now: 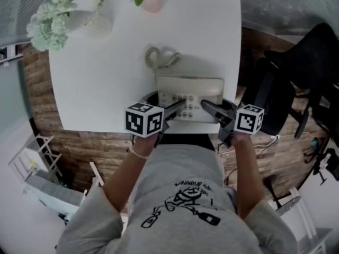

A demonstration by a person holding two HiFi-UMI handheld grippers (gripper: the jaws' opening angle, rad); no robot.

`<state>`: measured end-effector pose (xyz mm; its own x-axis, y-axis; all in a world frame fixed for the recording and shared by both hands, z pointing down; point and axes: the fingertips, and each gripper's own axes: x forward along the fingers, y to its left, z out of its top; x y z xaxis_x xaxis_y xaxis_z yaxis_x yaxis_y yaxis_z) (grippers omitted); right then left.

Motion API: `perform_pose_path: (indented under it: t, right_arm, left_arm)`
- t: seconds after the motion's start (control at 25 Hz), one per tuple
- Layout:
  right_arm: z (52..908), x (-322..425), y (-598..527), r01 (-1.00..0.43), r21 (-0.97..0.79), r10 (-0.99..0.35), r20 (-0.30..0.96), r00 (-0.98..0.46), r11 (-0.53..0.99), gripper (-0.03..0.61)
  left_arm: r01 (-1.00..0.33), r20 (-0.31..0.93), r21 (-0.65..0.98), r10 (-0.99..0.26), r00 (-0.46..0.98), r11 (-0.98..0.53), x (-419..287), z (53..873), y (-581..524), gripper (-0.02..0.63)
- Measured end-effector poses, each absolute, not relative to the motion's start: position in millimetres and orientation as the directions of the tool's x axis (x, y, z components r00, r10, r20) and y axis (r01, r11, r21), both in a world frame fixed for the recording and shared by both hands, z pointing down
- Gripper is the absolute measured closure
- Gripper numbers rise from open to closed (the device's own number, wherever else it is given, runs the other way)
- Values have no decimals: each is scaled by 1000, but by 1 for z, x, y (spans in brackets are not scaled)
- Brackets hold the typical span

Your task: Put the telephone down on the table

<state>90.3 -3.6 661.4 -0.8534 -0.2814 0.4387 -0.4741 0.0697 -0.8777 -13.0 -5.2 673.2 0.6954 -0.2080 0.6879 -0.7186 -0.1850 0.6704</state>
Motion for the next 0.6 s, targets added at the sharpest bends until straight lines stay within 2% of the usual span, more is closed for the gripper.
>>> perform_pose_path:
  t: [0.6]
  right_arm:
    - [664, 92, -6, -493, -868, -289, 459, -840, 53, 298]
  left_arm:
    - [-778, 747, 611, -217, 628, -147, -17, 677, -6, 209]
